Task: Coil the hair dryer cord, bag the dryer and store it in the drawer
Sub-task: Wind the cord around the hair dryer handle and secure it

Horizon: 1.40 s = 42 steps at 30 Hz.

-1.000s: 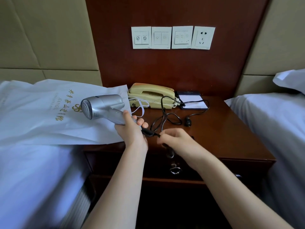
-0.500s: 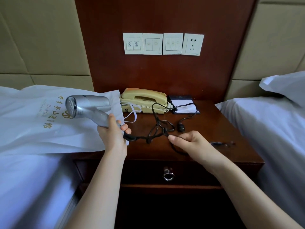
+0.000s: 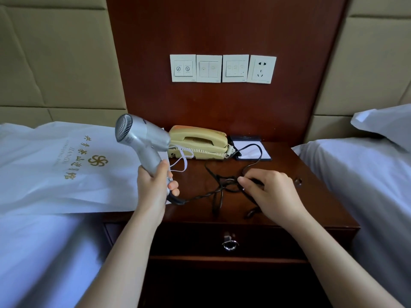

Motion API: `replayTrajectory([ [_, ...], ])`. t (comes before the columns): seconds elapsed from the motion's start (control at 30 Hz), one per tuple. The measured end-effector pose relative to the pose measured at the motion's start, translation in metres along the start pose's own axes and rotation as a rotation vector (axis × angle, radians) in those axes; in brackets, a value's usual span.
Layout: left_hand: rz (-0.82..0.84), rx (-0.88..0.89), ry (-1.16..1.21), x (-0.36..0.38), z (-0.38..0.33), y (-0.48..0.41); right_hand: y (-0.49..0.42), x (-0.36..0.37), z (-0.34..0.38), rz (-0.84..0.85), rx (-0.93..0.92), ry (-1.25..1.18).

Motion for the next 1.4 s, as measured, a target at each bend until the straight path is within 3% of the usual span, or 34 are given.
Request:
replayTrajectory([
  [0.27, 0.165, 0.064, -0.207, 0.005, -0.015, 0.009, 0.001, -0.017, -0.015, -0.085, -0.1, 0.334],
  [0.57, 0.515, 0.022, -0.71, 0.005, 0.002, 0.04, 0.003, -0.019, -0.012, -0.214, -0.133, 0.391],
  [0.73, 0.519, -0.062, -0.647, 0.002, -0.004, 0.046, 0.002, -0.035, -0.008, -0.334, -0.166, 0.432],
  [0.97, 0.729, -0.208, -0.574, 0.007, 0.005, 0.061, -0.001, -0.035, -0.013, -0.362, -0.116, 0.468],
  [1.4, 0.609, -0.337, -0.623, 0.003, 0.008, 0.074, -0.002, -0.027, 0.007, -0.482, -0.254, 0.434],
])
Point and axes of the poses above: each hand's wrist, its own y-axis away from the middle knuckle, its own x-axis out of the palm, z = x × y, the point moved 4 cm from there along -y, towards the middle knuckle, and after that the axes turned 11 degrees about -x, right-handed, at the moved point
